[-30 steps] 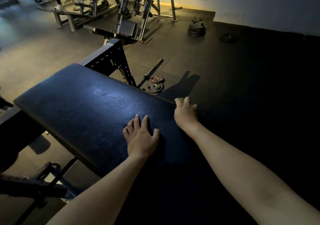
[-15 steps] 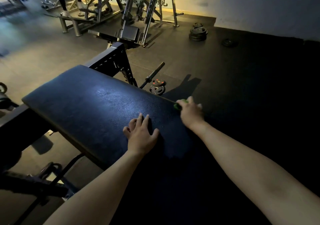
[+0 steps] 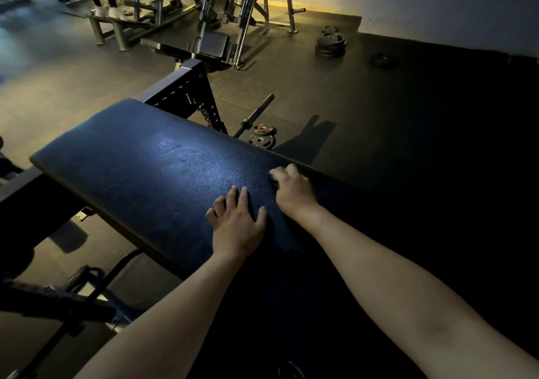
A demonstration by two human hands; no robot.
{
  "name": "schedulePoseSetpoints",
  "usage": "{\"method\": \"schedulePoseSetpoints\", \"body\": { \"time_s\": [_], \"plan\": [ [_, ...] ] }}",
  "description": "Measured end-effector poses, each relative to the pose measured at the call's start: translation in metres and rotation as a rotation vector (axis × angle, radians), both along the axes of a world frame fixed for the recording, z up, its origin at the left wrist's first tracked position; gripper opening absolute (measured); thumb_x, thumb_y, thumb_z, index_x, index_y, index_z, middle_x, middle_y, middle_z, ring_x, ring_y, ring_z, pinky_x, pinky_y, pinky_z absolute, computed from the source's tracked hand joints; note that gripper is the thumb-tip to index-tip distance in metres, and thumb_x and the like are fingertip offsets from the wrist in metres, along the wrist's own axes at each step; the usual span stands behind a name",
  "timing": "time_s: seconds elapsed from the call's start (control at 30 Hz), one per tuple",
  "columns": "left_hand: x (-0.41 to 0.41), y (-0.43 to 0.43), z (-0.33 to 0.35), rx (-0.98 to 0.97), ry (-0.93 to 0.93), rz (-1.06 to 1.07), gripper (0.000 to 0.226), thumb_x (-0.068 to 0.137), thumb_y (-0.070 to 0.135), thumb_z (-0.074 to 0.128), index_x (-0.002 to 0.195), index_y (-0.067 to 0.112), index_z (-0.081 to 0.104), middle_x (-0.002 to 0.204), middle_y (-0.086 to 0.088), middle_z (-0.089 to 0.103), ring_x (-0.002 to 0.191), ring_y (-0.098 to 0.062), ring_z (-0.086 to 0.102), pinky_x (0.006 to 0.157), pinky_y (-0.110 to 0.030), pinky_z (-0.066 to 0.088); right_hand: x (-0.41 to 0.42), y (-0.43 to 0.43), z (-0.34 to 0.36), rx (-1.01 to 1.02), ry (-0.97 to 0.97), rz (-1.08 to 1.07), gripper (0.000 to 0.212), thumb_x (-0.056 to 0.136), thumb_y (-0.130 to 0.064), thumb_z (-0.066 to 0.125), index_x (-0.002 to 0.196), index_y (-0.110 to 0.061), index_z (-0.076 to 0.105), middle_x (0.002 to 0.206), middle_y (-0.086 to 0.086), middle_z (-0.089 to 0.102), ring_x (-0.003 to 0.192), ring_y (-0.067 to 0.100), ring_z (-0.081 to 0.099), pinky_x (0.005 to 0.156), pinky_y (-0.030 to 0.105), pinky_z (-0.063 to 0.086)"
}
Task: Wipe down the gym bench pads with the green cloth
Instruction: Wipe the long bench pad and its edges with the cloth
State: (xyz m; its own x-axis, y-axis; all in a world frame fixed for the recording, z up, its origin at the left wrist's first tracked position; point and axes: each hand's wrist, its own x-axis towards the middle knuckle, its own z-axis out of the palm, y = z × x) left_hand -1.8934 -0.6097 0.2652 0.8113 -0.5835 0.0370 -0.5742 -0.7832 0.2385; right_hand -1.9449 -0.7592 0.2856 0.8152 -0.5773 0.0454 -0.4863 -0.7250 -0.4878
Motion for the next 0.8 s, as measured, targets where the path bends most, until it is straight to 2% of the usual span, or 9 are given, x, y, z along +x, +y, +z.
{"method": "schedulePoseSetpoints", "body": {
  "time_s": [0.1,0.17,0.23,0.33,0.4,0.43,0.6,0.7,0.8],
  "plan": [
    [0.003,0.002,-0.003,-0.001,-0.003,-0.013,0.073,0.093,0.064,0.035,0.154,0.025,0.030,0.163,-0.002,0.022,0.142,-0.026,0.017,0.115,-0.047,0.013,0.006,0.013,0.002,0.065,0.039,0.217,0.047,0.090,-0.013,0.051,0.134,-0.028,0.057,0.119,0.011,0.052,0.106,0.038,0.059,0.092,0.039,0.046],
    [0.004,0.003,-0.004,-0.009,0.003,-0.017,0.073,0.093,0.064,0.035,0.154,0.025,0.030,0.163,-0.002,0.022,0.143,-0.026,0.016,0.116,-0.047,0.013,0.004,0.006,0.005,0.058,0.008,0.273,0.048,0.088,-0.013,0.052,0.132,-0.031,0.059,0.115,0.010,0.054,0.104,0.036,0.060,0.091,0.041,0.048],
    [0.003,0.003,-0.003,-0.018,0.001,-0.017,0.072,0.093,0.064,0.035,0.154,0.025,0.030,0.163,-0.002,0.022,0.142,-0.026,0.017,0.116,-0.047,0.012,-0.002,-0.019,0.004,-0.064,-0.060,0.137,0.047,0.088,-0.012,0.052,0.130,-0.029,0.060,0.116,0.011,0.056,0.105,0.035,0.057,0.091,0.042,0.045],
    [0.003,0.001,-0.002,-0.039,0.015,-0.021,0.070,0.094,0.063,0.036,0.153,0.025,0.031,0.163,-0.001,0.022,0.143,-0.025,0.015,0.117,-0.046,0.010,-0.020,-0.063,0.000,-0.112,0.068,-0.246,0.040,0.094,-0.024,0.052,0.134,-0.024,0.051,0.131,0.014,0.044,0.121,0.035,0.038,0.102,0.048,0.035],
    [0.003,0.001,-0.002,-0.046,0.017,-0.020,0.070,0.094,0.063,0.037,0.153,0.025,0.032,0.162,0.000,0.022,0.143,-0.025,0.014,0.117,-0.046,0.010,-0.027,-0.069,-0.001,-0.085,0.164,-0.345,0.043,0.096,-0.040,0.052,0.134,-0.019,0.050,0.134,0.014,0.040,0.126,0.035,0.033,0.106,0.050,0.029],
    [0.004,0.002,-0.002,-0.049,0.018,-0.020,0.070,0.094,0.063,0.037,0.153,0.025,0.032,0.162,-0.001,0.022,0.143,-0.025,0.014,0.118,-0.046,0.010,-0.027,-0.066,-0.001,-0.105,0.180,-0.345,0.043,0.098,-0.041,0.049,0.133,-0.017,0.050,0.134,0.014,0.041,0.126,0.034,0.035,0.106,0.050,0.029],
    [0.003,0.005,0.002,-0.029,0.038,-0.048,0.071,0.095,0.062,0.037,0.154,0.025,0.029,0.164,-0.003,0.021,0.144,-0.026,0.014,0.118,-0.046,0.010,-0.021,-0.042,0.007,-0.221,0.148,-0.271,0.030,0.101,-0.014,0.036,0.127,-0.004,0.049,0.130,0.017,0.047,0.116,0.032,0.048,0.093,0.039,0.043],
    [0.002,0.010,0.007,-0.007,0.058,-0.076,0.074,0.094,0.063,0.039,0.156,0.025,0.026,0.166,-0.002,0.017,0.147,-0.025,0.013,0.118,-0.045,0.010,-0.025,-0.026,0.010,-0.242,0.150,-0.228,0.028,0.102,-0.014,0.034,0.124,-0.005,0.049,0.127,0.017,0.048,0.111,0.033,0.052,0.088,0.039,0.046],
    [-0.006,0.026,0.010,0.009,0.073,-0.062,0.077,0.094,0.065,0.040,0.157,0.023,0.024,0.167,-0.003,0.012,0.149,-0.025,0.009,0.119,-0.046,0.008,-0.027,0.003,0.007,-0.251,0.113,-0.153,0.028,0.102,-0.013,0.034,0.123,-0.008,0.052,0.124,0.016,0.049,0.109,0.034,0.053,0.089,0.042,0.046]
  ]
}}
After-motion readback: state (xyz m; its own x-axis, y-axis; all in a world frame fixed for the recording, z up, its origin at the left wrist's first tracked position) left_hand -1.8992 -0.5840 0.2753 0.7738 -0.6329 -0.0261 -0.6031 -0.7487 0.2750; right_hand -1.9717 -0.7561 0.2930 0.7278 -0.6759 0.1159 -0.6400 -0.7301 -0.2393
